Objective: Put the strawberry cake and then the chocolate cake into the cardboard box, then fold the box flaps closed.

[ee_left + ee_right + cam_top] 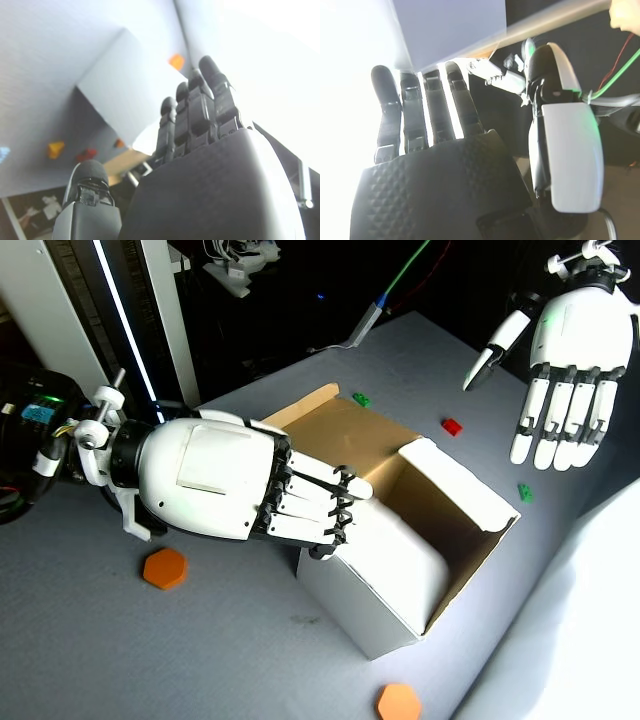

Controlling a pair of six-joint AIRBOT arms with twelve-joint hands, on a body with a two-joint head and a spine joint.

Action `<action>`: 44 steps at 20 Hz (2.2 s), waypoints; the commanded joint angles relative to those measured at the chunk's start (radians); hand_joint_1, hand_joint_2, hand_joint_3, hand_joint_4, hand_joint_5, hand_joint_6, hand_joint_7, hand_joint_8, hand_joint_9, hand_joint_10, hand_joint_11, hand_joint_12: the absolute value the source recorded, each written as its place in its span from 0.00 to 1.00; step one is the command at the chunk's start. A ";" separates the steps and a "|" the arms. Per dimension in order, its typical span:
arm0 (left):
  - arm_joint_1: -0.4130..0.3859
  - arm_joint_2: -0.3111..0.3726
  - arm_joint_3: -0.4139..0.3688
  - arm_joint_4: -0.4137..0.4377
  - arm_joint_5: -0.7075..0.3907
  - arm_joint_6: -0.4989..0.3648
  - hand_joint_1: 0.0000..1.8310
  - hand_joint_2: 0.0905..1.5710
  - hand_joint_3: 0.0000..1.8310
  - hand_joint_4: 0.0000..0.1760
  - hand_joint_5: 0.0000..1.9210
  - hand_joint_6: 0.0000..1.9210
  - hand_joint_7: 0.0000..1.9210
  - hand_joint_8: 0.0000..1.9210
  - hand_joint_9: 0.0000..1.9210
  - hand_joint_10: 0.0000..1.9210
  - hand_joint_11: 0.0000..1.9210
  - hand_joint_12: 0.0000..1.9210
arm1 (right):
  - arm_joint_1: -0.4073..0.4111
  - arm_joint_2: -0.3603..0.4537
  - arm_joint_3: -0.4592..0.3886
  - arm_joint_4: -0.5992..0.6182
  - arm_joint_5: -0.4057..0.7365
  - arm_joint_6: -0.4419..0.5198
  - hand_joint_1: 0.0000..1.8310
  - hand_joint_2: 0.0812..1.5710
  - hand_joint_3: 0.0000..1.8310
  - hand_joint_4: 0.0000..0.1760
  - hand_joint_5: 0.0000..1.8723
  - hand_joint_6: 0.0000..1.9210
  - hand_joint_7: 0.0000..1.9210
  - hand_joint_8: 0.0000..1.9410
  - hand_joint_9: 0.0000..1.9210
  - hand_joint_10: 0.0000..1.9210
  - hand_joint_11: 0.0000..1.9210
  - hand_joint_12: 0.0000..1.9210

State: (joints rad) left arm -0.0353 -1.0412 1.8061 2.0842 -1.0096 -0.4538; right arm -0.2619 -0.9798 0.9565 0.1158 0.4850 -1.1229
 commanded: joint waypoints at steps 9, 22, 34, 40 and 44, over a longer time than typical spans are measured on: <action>0.179 0.089 -0.188 -0.158 0.011 0.035 0.00 0.73 0.00 0.10 0.09 0.00 0.09 0.00 0.10 0.00 0.00 0.41 | 0.067 0.130 -0.018 0.181 0.094 0.077 0.04 0.73 0.00 0.00 0.10 0.01 0.19 0.00 0.14 0.23 0.00 0.81; 0.393 0.105 -0.415 -0.379 0.116 0.144 0.00 0.72 0.00 0.05 0.08 0.01 0.09 0.00 0.10 0.00 0.00 0.38 | 0.013 0.409 -0.099 0.341 0.047 0.044 0.09 0.74 0.00 0.00 0.12 0.01 0.19 0.00 0.14 0.21 0.00 0.77; 0.072 0.185 -0.525 -0.313 0.064 -0.012 0.00 0.71 0.00 0.17 0.10 0.01 0.10 0.00 0.11 0.00 0.00 0.41 | 0.013 0.405 -0.099 0.423 0.105 0.073 0.11 0.72 0.00 0.00 0.12 0.00 0.19 0.00 0.15 0.19 0.00 0.76; -0.129 0.101 -0.391 -0.238 0.029 -0.057 0.00 0.71 0.00 0.13 0.10 0.00 0.11 0.00 0.11 0.00 0.00 0.40 | 0.015 0.400 -0.099 0.419 0.106 0.073 0.10 0.73 0.00 0.00 0.13 0.00 0.19 0.00 0.15 0.20 0.00 0.76; -0.118 -0.086 -0.170 -0.236 0.036 -0.044 0.00 0.71 0.00 0.11 0.11 0.00 0.09 0.00 0.11 0.00 0.00 0.43 | 0.015 0.396 -0.099 0.415 0.106 0.073 0.05 0.74 0.01 0.00 0.12 0.00 0.17 0.00 0.14 0.20 0.00 0.76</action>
State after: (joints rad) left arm -0.1448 -1.1404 1.6428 1.9354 -0.9905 -0.4988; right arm -0.2577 -0.5938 0.8524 0.5442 0.4732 -1.0576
